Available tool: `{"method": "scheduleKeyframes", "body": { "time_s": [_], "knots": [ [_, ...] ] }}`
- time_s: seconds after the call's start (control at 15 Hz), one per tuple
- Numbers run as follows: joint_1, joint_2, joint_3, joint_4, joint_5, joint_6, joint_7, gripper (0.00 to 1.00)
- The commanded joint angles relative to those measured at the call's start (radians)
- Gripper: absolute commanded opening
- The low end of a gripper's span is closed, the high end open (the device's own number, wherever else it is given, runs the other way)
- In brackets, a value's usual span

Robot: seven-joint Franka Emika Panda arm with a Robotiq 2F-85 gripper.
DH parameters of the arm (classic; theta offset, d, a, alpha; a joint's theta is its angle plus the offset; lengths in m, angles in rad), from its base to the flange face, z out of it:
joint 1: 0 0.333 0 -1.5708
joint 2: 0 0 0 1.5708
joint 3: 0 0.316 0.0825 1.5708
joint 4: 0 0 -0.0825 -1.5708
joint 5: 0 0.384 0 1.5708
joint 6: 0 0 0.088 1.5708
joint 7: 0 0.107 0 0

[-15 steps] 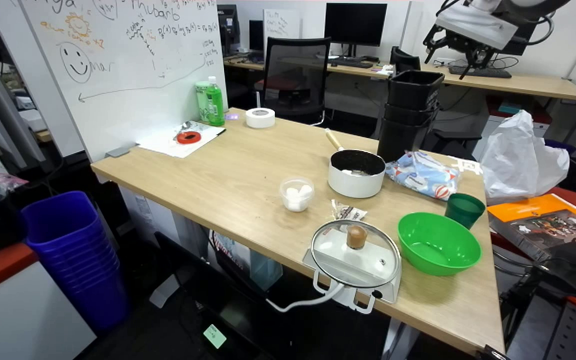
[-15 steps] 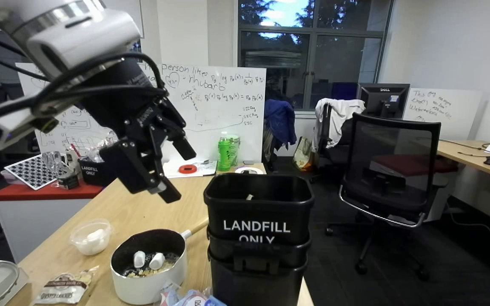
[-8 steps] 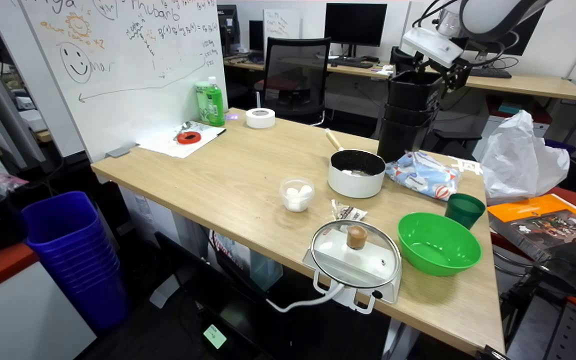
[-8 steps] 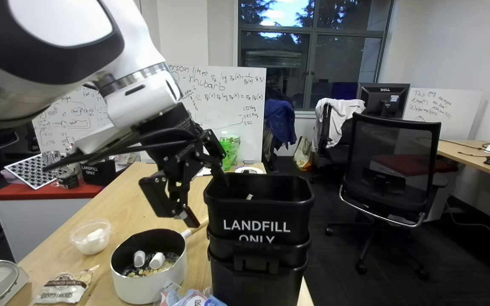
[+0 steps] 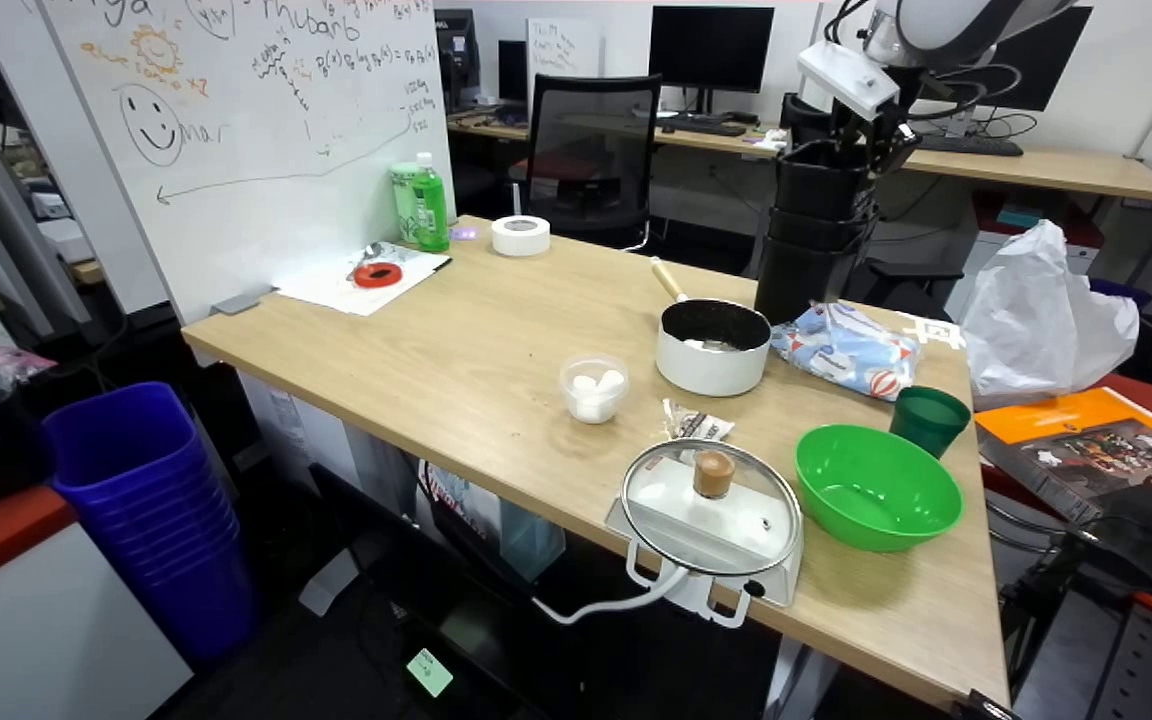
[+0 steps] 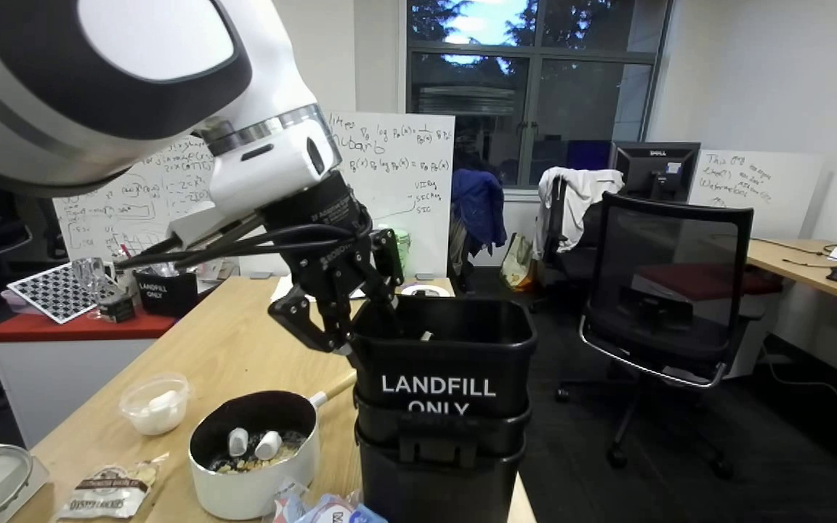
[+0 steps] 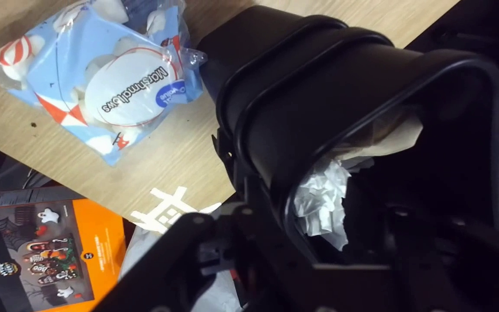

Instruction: Unstack the bin and put it on the table

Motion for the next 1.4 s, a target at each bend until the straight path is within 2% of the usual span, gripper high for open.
{"method": "scheduleKeyframes", "body": {
  "time_s": [0.0, 0.2, 0.4, 0.47, 0.93, 1.33],
  "knots": [
    [0.026, 0.011, -0.025, 0.027, 0.034, -0.026, 0.018, 0.24],
    [0.027, 0.008, -0.031, 0.028, 0.044, -0.024, 0.026, 0.02],
    [0.024, -0.004, -0.034, 0.026, 0.073, -0.020, 0.030, 0.00],
    [0.023, -0.008, -0.037, 0.024, 0.082, -0.018, 0.028, 0.03],
    [0.018, -0.090, -0.022, -0.002, 0.164, 0.007, -0.019, 0.03],
    [0.022, -0.246, 0.016, -0.076, 0.279, 0.034, -0.159, 0.03]
  ]
}}
